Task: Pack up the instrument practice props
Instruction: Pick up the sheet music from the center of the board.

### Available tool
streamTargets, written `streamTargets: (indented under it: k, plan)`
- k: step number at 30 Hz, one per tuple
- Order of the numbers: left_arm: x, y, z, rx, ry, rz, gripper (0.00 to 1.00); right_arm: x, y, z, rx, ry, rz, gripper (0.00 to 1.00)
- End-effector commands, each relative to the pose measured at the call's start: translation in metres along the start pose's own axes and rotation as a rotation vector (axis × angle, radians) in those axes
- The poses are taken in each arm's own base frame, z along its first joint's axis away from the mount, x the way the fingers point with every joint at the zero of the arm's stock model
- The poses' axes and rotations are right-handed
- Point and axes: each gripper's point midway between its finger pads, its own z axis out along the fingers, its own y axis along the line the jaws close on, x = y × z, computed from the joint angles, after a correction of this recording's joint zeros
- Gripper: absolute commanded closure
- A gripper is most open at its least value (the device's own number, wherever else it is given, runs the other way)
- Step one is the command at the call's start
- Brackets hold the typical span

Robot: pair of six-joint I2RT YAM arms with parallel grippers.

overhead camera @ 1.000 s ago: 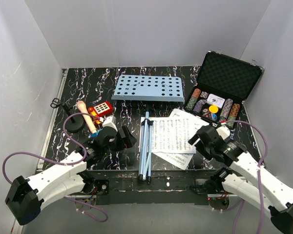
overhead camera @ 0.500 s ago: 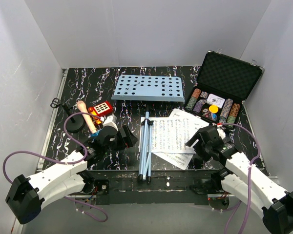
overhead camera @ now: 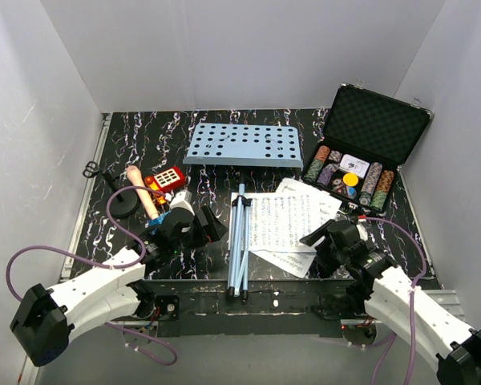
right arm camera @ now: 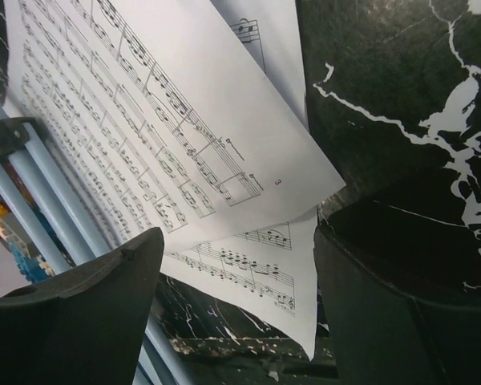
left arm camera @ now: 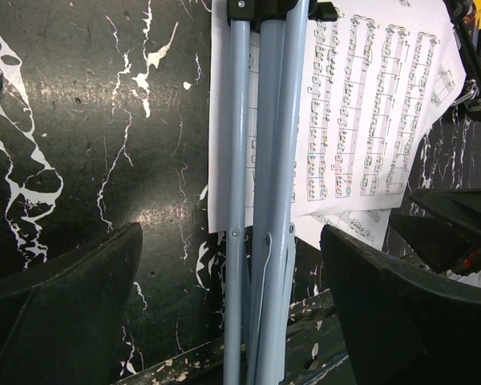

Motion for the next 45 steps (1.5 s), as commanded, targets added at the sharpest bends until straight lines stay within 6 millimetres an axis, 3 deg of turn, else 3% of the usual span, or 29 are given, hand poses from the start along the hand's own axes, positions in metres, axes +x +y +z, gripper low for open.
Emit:
streamTargets:
  k: [1, 7, 11, 15, 35, 45]
  plan:
    - [-0.003, -0.004, -0.002, 0.025, -0.024, -0.012, 0.07, -0.015, 0.019, 0.002, -0.087, -0.082, 0.075, 0.19]
    - [-0.003, -0.004, -0.004, 0.031, -0.032, -0.016, 0.07, -0.013, 0.024, -0.001, -0.067, -0.056, 0.028, 0.20]
    - [-0.002, -0.001, -0.004, 0.026, -0.028, -0.014, 0.07, -0.014, 0.016, -0.011, -0.018, -0.056, 0.004, 0.18]
    - [0.000, 0.000, -0.002, 0.024, -0.023, -0.019, 0.07, -0.015, 0.021, -0.015, -0.084, -0.072, 0.024, 0.18]
    - [0.004, 0.003, -0.003, 0.019, -0.011, -0.022, 0.07, -0.003, 0.011, 0.004, -0.053, -0.026, 0.031, 0.17]
    - [0.005, 0.006, -0.004, 0.018, -0.018, -0.030, 0.07, -0.029, 0.028, -0.005, -0.153, -0.165, 0.039, 0.24]
